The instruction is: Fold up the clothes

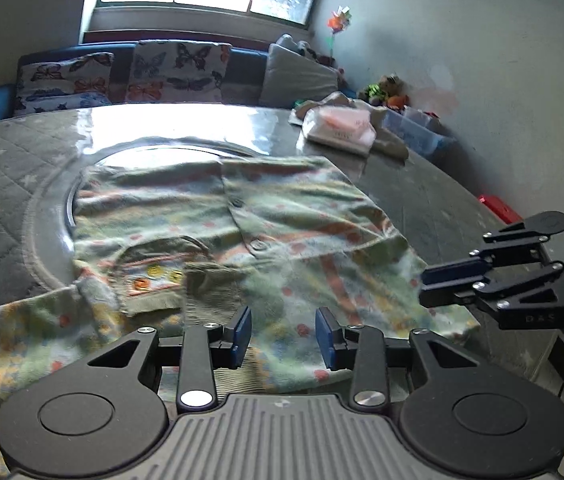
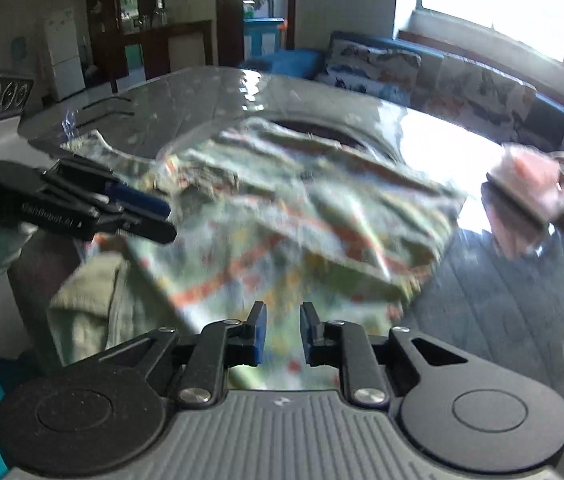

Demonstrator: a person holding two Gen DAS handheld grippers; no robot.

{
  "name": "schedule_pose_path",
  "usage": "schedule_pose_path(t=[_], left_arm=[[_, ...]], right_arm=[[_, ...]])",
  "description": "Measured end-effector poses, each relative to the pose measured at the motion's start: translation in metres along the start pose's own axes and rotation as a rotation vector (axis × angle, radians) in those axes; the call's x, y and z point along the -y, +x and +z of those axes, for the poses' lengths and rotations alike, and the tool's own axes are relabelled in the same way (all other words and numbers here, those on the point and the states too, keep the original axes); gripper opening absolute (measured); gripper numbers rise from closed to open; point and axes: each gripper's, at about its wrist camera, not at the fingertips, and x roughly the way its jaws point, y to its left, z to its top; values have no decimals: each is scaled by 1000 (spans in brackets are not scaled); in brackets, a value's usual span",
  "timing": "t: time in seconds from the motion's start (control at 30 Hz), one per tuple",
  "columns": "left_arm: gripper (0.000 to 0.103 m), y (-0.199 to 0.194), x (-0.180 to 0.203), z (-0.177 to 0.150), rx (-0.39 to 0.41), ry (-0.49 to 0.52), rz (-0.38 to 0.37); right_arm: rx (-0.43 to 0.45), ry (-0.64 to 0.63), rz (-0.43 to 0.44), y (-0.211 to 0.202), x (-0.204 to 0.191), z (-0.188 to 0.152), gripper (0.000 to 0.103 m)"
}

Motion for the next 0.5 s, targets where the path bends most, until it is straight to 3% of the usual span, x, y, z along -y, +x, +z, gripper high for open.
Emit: schedule_pose_path(t=[0.2, 0.37, 0.5], left_arm=[[40, -31, -27, -6, 45, -84, 89], [40, -64, -66, -18, 87, -207, 230], [40, -93, -99, -31, 127, -308, 367]], right_arm=[[40, -32, 62, 29, -17, 32, 21], [55, -38, 109, 57, -36, 49, 22], [13, -31, 119, 78, -42, 49, 23]])
